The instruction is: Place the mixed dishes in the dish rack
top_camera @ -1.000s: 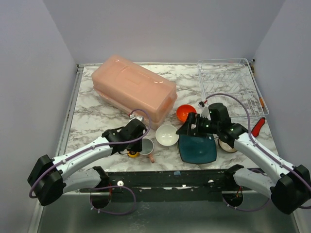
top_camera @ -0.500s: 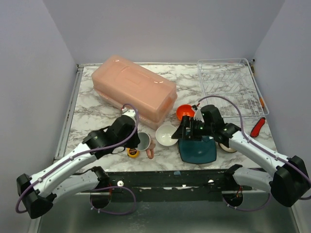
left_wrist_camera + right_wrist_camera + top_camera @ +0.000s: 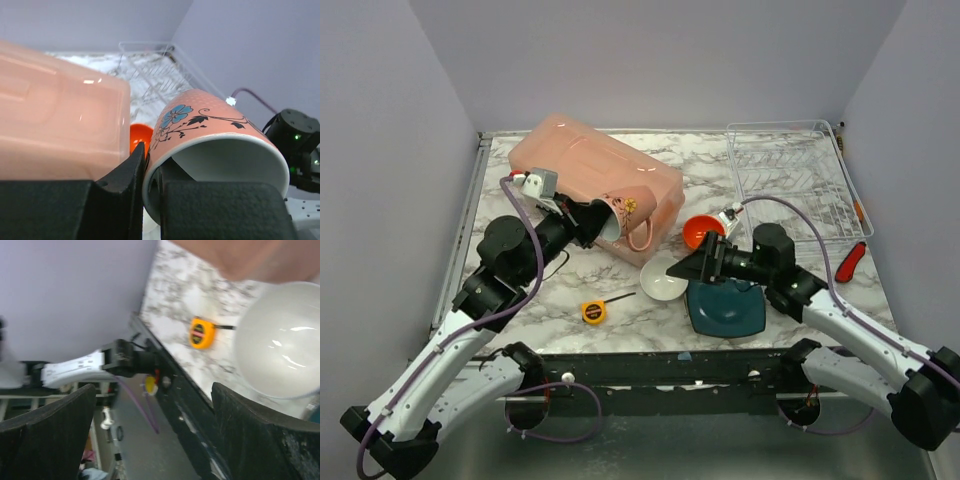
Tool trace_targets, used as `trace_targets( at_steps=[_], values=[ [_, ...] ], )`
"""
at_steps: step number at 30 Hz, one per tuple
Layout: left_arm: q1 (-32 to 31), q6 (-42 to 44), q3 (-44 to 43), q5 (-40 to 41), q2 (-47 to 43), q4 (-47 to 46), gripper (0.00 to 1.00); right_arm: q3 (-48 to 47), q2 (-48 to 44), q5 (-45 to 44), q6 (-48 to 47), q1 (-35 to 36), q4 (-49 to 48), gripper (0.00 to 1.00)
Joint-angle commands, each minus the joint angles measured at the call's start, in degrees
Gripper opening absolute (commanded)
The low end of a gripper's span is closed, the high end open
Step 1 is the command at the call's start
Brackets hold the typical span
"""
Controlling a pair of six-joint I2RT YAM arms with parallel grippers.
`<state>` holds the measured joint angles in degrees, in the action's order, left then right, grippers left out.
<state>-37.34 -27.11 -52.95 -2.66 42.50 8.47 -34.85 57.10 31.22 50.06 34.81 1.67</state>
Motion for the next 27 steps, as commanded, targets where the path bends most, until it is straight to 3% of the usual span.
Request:
trace_targets(
  at_steps=[1,8,10,14,19,22,26,27],
  values=[
    [2.71,-3.22,2.56,-8.59,-0.77,-21.72,0.0,6.14,-6.21,7.09,14.65,0.45,-29.29,1.0],
    [3.43,-11.68,8.28,-17.63,2.8,-36.38,0.0,3.6,-3.14,10.05,23.95,0.94,-50.82,1.0],
    [3.42,-14.28,10.07,-20.83,4.51,-41.09,0.0,1.9,-1.26,9.79,24.8,1.1,-51.74,1.0],
    [3.37,-15.89,11.14,-25.39,8.63,-45.21,0.0,-0.43,2.0,8.42,25.38,2.76,-54.09,0.89],
    [3.25,-16.42,10.42,-26.56,11.73,-45.27,0.0,-1.83,3.75,6.05,23.96,5.48,-51.99,0.73],
    [2.75,-15.49,10.44,-25.18,12.17,-44.27,0.0,-2.9,3.06,1.71,20.04,7.43,-43.26,0.51],
    [0.01,-11.18,10.26,-20.84,12.15,-40.88,0.0,-5.24,2.53,-7.93,17.93,10.11,-29.01,0.41],
    [-0.93,-9.38,9.83,-19.71,12.32,-39.36,0.0,-5.77,2.79,-9.9,18.71,10.27,-26.54,0.33]
  ],
)
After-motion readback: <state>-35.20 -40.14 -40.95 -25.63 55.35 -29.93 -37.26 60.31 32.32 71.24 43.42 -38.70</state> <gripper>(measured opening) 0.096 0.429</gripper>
